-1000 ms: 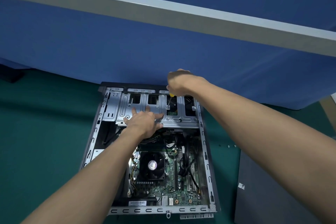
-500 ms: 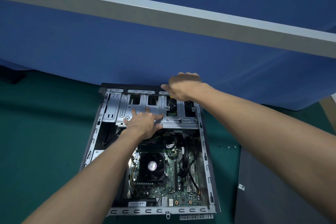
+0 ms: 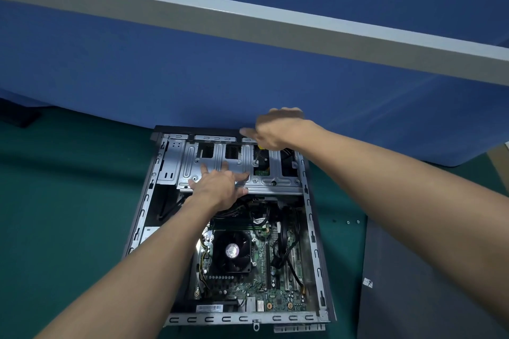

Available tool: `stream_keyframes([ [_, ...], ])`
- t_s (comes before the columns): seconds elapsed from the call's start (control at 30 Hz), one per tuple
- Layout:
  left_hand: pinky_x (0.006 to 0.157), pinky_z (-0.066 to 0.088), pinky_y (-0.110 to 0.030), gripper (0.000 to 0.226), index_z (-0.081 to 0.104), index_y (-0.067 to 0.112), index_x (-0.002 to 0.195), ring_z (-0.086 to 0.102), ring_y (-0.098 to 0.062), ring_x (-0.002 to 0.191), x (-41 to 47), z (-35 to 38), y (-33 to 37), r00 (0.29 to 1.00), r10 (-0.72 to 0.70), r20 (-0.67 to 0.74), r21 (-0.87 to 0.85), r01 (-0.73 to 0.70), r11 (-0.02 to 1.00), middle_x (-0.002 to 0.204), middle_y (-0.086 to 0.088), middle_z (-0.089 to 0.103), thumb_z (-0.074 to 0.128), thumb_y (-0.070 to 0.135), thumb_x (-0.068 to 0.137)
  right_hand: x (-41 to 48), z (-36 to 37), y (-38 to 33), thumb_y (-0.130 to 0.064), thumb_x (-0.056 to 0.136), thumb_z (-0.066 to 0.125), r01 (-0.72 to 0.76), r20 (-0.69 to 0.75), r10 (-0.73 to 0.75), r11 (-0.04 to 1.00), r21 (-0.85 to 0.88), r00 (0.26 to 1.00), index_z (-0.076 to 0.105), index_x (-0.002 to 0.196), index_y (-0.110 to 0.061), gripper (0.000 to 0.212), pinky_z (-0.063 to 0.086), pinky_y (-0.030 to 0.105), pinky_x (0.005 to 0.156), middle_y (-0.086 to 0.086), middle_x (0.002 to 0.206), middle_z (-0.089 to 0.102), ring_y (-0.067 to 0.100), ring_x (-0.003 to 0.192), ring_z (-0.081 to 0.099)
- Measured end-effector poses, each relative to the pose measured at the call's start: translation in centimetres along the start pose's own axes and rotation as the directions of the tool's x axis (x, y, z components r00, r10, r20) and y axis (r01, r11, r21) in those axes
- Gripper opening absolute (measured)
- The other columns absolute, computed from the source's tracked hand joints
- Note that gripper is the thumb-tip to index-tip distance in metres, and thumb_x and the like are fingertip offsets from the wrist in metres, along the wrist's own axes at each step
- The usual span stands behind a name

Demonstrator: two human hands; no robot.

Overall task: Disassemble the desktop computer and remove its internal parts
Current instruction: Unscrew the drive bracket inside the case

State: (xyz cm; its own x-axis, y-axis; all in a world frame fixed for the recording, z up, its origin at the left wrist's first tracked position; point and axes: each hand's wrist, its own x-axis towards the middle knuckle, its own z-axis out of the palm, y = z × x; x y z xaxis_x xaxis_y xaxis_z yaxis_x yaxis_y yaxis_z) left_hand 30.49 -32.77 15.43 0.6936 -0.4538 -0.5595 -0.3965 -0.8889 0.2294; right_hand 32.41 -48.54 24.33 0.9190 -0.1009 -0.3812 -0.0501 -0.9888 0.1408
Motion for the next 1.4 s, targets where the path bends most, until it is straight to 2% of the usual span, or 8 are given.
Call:
stream_keyframes([
  [0.27, 0.109, 0.009, -0.072, 0.053, 0.027, 0.051, 0.145, -0.007, -0.044, 0.145, -0.1, -0.1, 0.0, 1.000, 0.001, 0.003, -0.003, -0.001, 1.000, 0.162, -0.001, 0.006, 0.045, 0.052, 0.096, -0.2, -0.6, 0.6, -0.007, 0.089, 0.050, 0.143, 0.048, -0.149, 0.983, 0.113, 0.988, 0.048, 0.080, -0.016, 0.013, 0.037, 0.028, 0.053, 0.005, 0.087, 0.048, 0.020, 0.067, 0.047],
  [0.43, 0.108, 0.009, -0.072, 0.053, 0.027, 0.051, 0.145, -0.007, -0.045, 0.145, 0.1, 0.0, 0.1, 1.000, 0.001, 0.003, -0.001, -0.001, 1.000, 0.162, -0.001, 0.007, 0.045, 0.053, 0.095, -0.2, 0.2, 0.5, -0.056, 0.097, 0.035, 0.018, 0.021, -0.018, 1.000, 0.009, 1.000, 0.042, 0.079, -0.019, 0.042, 0.037, 0.032, 0.072, -0.003, 0.076, 0.041, 0.022, 0.077, 0.045],
  [0.73, 0.107, 0.009, -0.073, 0.053, 0.029, 0.052, 0.144, -0.006, -0.045, 0.145, 0.4, 0.3, -0.2, 1.000, 0.005, -0.010, -0.009, -0.005, 1.000, 0.162, 0.000, 0.008, 0.046, 0.054, 0.094, -0.2, -0.2, 0.9, -0.017, 0.091, 0.055, 0.143, 0.016, -0.146, 0.981, 0.131, 0.989, 0.049, 0.083, -0.019, 0.010, 0.038, 0.030, 0.057, 0.002, 0.091, 0.050, 0.025, 0.081, 0.054],
  [0.9, 0.107, 0.009, -0.073, 0.053, 0.029, 0.051, 0.144, -0.005, -0.045, 0.145, 0.5, 0.3, -0.2, 1.000, 0.002, -0.010, -0.003, -0.002, 1.000, 0.162, -0.001, 0.012, 0.046, 0.055, 0.094, 0.1, 0.6, 0.7, -0.058, 0.096, 0.032, -0.004, 0.020, 0.003, 0.999, 0.047, 1.000, 0.037, 0.068, -0.023, 0.045, 0.035, 0.032, 0.072, -0.005, 0.071, 0.036, 0.023, 0.077, 0.046],
  [1.13, 0.108, 0.011, -0.073, 0.052, 0.030, 0.052, 0.144, -0.001, -0.045, 0.145, 0.5, 0.3, -0.3, 1.000, 0.015, -0.018, 0.012, -0.014, 1.000, 0.162, -0.002, 0.007, 0.045, 0.055, 0.095, 0.1, 0.1, 1.0, -0.016, 0.091, 0.052, 0.138, 0.026, -0.144, 0.976, 0.166, 0.989, 0.048, 0.081, -0.023, 0.013, 0.037, 0.030, 0.057, 0.002, 0.095, 0.053, 0.023, 0.082, 0.053],
  [1.2, 0.108, 0.010, -0.073, 0.052, 0.030, 0.051, 0.144, -0.002, -0.045, 0.145, 0.5, 0.4, -0.3, 1.000, 0.011, -0.015, 0.008, -0.011, 1.000, 0.162, -0.003, 0.011, 0.045, 0.055, 0.095, 0.1, 0.2, 1.0, -0.028, 0.094, 0.052, 0.118, 0.056, -0.131, 0.974, 0.191, 0.990, 0.049, 0.095, -0.023, 0.007, 0.038, 0.032, 0.064, 0.000, 0.103, 0.054, 0.021, 0.086, 0.052],
  [1.3, 0.108, 0.009, -0.073, 0.053, 0.030, 0.050, 0.144, -0.004, -0.045, 0.145, 0.5, 0.4, -0.2, 1.000, 0.005, -0.015, 0.003, -0.005, 1.000, 0.161, -0.004, 0.013, 0.046, 0.055, 0.094, 0.1, 0.4, 0.8, -0.061, 0.095, 0.030, 0.024, 0.029, -0.025, 0.999, 0.042, 0.999, 0.050, 0.117, -0.026, 0.046, 0.033, 0.033, 0.076, -0.006, 0.092, 0.043, 0.022, 0.085, 0.044],
  [1.4, 0.108, 0.010, -0.073, 0.052, 0.030, 0.051, 0.144, -0.004, -0.045, 0.145, 0.5, 0.3, -0.2, 1.000, 0.003, -0.012, -0.003, -0.003, 1.000, 0.162, -0.003, 0.011, 0.046, 0.055, 0.095, 0.2, 0.4, 0.5, -0.045, 0.100, 0.036, 0.001, -0.006, 0.000, 1.000, 0.024, 1.000, 0.045, 0.077, -0.014, 0.039, 0.035, 0.031, 0.070, -0.002, 0.080, 0.042, 0.024, 0.080, 0.046],
])
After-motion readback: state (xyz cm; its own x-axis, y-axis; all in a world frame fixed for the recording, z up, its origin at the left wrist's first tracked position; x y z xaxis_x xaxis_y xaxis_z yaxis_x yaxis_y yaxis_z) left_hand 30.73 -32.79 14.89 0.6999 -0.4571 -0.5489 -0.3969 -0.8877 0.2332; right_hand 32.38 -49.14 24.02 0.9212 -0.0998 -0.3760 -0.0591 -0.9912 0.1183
